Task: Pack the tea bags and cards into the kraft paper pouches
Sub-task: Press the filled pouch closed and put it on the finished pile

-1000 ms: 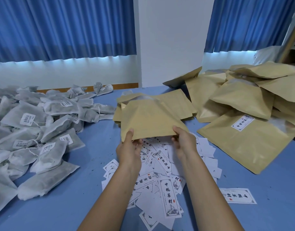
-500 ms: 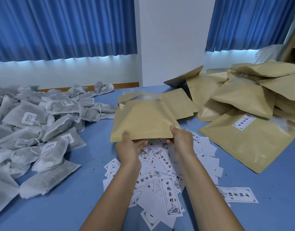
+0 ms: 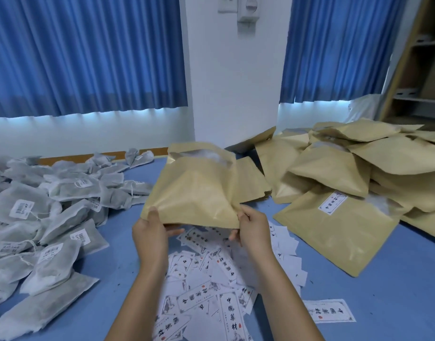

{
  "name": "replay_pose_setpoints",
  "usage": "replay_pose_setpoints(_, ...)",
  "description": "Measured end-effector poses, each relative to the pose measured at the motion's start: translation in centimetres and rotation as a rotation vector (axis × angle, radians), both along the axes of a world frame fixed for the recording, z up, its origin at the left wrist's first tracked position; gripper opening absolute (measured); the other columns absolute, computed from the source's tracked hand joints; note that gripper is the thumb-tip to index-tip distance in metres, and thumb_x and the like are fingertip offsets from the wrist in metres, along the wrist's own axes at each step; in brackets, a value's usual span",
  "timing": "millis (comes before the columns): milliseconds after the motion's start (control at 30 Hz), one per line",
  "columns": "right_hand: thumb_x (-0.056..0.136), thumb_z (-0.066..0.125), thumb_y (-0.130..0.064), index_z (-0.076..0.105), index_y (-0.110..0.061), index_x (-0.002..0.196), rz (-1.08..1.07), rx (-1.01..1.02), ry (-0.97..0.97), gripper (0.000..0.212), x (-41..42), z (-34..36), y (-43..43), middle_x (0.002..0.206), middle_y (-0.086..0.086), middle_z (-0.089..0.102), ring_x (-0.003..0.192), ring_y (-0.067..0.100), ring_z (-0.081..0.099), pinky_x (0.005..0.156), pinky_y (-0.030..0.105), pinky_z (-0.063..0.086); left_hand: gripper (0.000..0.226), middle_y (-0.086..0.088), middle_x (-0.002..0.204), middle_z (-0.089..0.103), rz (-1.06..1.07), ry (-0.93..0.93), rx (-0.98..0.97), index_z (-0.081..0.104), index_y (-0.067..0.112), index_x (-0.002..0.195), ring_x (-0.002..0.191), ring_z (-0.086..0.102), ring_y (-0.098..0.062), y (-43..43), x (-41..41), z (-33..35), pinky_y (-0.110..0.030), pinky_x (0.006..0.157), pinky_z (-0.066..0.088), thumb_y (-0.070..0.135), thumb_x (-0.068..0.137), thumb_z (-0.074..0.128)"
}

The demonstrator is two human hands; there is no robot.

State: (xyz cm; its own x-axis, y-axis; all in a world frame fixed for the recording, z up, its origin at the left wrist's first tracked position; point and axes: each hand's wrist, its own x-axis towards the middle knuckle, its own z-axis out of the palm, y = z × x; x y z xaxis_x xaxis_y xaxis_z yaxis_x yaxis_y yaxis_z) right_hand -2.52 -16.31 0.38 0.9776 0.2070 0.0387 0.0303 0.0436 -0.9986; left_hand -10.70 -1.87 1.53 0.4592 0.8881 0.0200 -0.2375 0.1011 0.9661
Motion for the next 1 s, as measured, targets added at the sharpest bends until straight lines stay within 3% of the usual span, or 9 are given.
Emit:
replay_pose_setpoints(100,0.097,0.032,0.001,0.060,-0.011,0.083,-0.087,0.037,-0.011,0.033,1.0,1.5,-2.6,0.063,0.003,0.046,0.029,0.011,0.039,0.035,0.014,0.027,0.021,-0.005,0.081,0.067,-0.116,-0.015,-0.029,0.056,0.011,0.098,0.049,0.067,-0.025,-1.6,1.2,0.2,-0.030,0.046,0.054,0.025,0.101,0.041)
replay_pose_setpoints(233,0.097,0.033,0.002,0.060,-0.002,0.096,-0.191,0.149,0.012,0.027,3.4,2.2,-5.8,0.070,0.008,0.047,0.032,0.009,0.036,0.036,0.017,0.025,0.018,-0.003,0.086,0.069,-0.263,-0.041,-0.039,0.056,0.012,0.101,0.053,0.068,-0.031,-4.1,4.2,1.6,-0.035,0.049,0.051,0.020,0.102,0.040)
replay_pose_setpoints(433,0.099,0.037,0.001,0.060,-0.008,0.081,-0.265,0.472,0.064,0.030,7.7,4.9,-8.6,0.063,0.005,0.050,0.039,0.005,0.044,0.035,0.016,0.032,0.023,-0.008,0.053,0.056,-0.396,-0.023,0.030,0.051,0.002,0.088,0.033,0.052,-0.011,-7.5,11.0,6.2,-0.017,0.035,0.041,0.014,0.101,0.037)
replay_pose_setpoints(533,0.101,0.045,-0.012,0.057,0.001,0.111,-0.097,0.876,0.097,0.020,12.0,9.6,-7.5,0.092,0.015,0.064,0.069,0.014,0.068,0.063,0.018,0.056,0.013,-0.015,0.075,0.058,-0.515,-0.222,-0.235,0.048,0.001,0.104,0.045,0.058,-0.012,-7.1,15.4,10.6,-0.017,0.041,0.046,0.011,0.102,0.039)
replay_pose_setpoints(633,0.100,0.049,-0.026,0.029,-0.004,0.146,0.157,1.105,0.230,0.055,15.3,12.9,-6.1,0.143,0.025,0.040,0.122,0.031,0.055,0.105,0.034,0.044,0.027,-0.025,0.104,0.058,-0.753,-0.286,-0.439,0.043,0.002,0.119,0.080,0.068,-0.025,-5.3,17.4,13.4,-0.024,0.059,0.058,0.017,0.098,0.050)
replay_pose_setpoints(733,0.101,0.044,-0.013,0.042,0.004,0.132,0.202,0.971,0.239,0.035,15.3,12.0,-4.5,0.144,0.026,0.039,0.129,0.036,0.047,0.110,0.039,0.038,0.041,-0.013,0.106,0.063,-0.748,0.162,0.159,0.047,0.002,0.131,0.083,0.066,-0.023,-4.0,18.1,11.9,-0.025,0.065,0.057,0.016,0.094,0.058)
replay_pose_setpoints(867,0.100,0.041,-0.002,0.039,0.013,0.132,0.186,0.872,0.274,0.036,13.5,7.6,-2.4,0.133,0.026,0.049,0.114,0.037,0.058,0.099,0.039,0.046,0.070,-0.007,0.143,0.045,-0.808,0.934,1.344,0.035,0.017,0.145,0.129,0.044,-0.024,-2.2,16.5,4.9,-0.033,0.105,0.036,0.038,0.086,0.066)
replay_pose_setpoints(933,0.099,0.042,0.000,0.046,0.010,0.126,0.119,0.724,0.256,0.029,12.7,5.5,-1.8,0.124,0.022,0.056,0.103,0.030,0.063,0.090,0.032,0.052,0.064,-0.011,0.138,0.047,-0.842,1.231,1.614,0.035,0.014,0.142,0.123,0.047,-0.029,-1.8,15.4,1.7,-0.040,0.096,0.044,0.037,0.089,0.062)
replay_pose_setpoints(1000,0.096,0.046,0.001,0.059,0.006,0.106,-0.024,0.524,0.255,0.017,12.1,3.8,-1.5,0.104,0.017,0.066,0.085,0.023,0.066,0.072,0.021,0.055,0.036,-0.012,0.119,0.057,-0.695,1.252,1.761,0.046,0.010,0.126,0.106,0.056,-0.030,-1.5,14.7,-0.2,-0.037,0.076,0.046,0.021,0.093,0.054)
